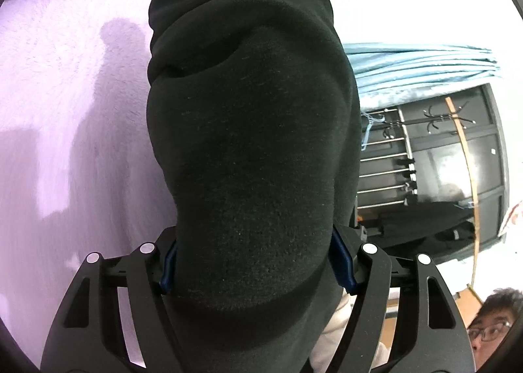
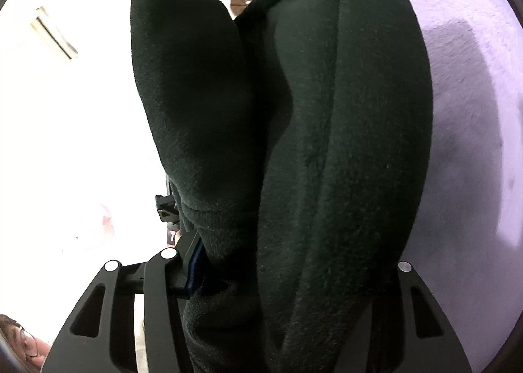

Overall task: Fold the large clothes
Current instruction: 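Lift the jacket end with both grippers and roll it over the bundle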

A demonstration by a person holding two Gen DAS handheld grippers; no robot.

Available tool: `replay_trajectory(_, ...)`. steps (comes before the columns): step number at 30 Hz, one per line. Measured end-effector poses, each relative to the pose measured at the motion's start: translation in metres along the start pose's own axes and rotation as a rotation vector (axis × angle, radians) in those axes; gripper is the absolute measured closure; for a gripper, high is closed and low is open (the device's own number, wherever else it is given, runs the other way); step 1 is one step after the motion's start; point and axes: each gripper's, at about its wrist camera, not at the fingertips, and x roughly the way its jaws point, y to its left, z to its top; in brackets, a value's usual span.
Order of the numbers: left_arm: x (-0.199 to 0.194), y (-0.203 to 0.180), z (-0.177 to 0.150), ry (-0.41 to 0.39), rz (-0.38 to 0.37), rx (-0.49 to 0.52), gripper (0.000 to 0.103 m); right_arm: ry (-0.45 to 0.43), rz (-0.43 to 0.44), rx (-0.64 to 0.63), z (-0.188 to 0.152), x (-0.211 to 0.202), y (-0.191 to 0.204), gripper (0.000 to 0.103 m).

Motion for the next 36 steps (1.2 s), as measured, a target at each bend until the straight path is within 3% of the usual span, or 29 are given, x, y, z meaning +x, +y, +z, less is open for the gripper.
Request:
replay_trajectory(5,-0.012,-0.041,-0.021,-0.001,-0.021,0.042,0.035,-0.043,0.008,-0.061,-0.049,-0.025,0.044,0.052)
replay_trajectory(8,-0.015,-0.061,-0.034,0.017,-0.025,0.069,0.035,-0.095,0.031,-0.086,-0.078,-0.06,0.062,0.052)
replay_trajectory(17,0.022,-0.141,-0.072,0.077,-0.068,0.15,0.035,-0.185,0.018,-0.116,-0.146,-0.118,0.111,0.052)
replay_trajectory(27,0.14,-0.193,-0.106,0.224,-0.112,0.189,0.035,-0.346,-0.026,-0.076,-0.219,-0.225,0.103,0.051)
replay_trajectory(32,0.198,-0.192,-0.119,0.291,-0.129,0.157,0.035,-0.41,-0.047,-0.029,-0.223,-0.286,0.092,0.051)
replay_trajectory(36,0.238,-0.185,-0.124,0.317,-0.128,0.135,0.035,-0.441,-0.043,0.011,-0.232,-0.31,0.075,0.051)
